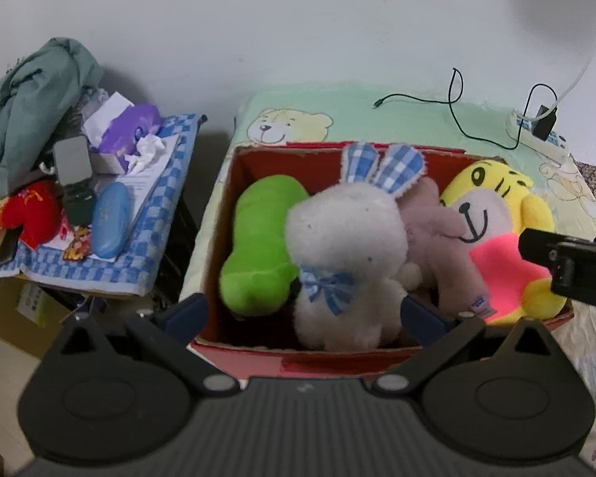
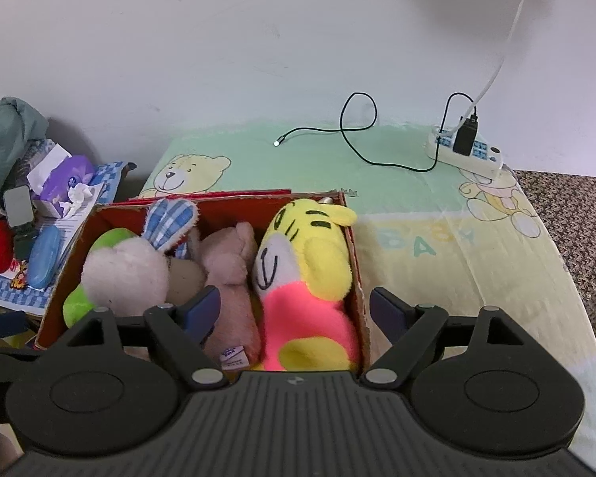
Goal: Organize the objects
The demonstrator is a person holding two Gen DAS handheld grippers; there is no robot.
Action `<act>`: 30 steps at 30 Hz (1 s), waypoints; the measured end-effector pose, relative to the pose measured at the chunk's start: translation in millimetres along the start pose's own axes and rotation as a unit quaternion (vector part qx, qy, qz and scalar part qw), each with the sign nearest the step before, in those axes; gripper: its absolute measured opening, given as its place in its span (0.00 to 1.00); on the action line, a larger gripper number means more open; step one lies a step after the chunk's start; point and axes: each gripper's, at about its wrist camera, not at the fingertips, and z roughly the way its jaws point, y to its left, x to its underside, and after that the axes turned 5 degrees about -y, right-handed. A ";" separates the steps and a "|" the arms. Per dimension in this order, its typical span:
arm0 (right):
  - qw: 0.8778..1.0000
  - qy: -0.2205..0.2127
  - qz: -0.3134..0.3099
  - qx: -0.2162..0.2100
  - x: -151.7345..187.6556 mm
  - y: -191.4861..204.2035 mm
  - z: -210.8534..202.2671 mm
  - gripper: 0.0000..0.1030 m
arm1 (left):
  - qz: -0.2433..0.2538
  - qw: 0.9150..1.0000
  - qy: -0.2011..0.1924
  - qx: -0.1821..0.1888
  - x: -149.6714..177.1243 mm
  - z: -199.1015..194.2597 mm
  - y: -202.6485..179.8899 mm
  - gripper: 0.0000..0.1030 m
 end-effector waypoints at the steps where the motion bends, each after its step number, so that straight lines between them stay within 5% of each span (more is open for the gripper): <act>1: 1.000 0.001 0.000 -0.001 -0.1 0.3 0.3 0.82 | 0.001 1.000 -0.001 -0.002 0.2 0.0 -0.5 1.00; 30: 1.000 0.002 0.014 -0.020 13.7 -3.3 -0.6 0.82 | 0.010 1.000 0.013 -0.004 8.8 9.2 -0.8 1.00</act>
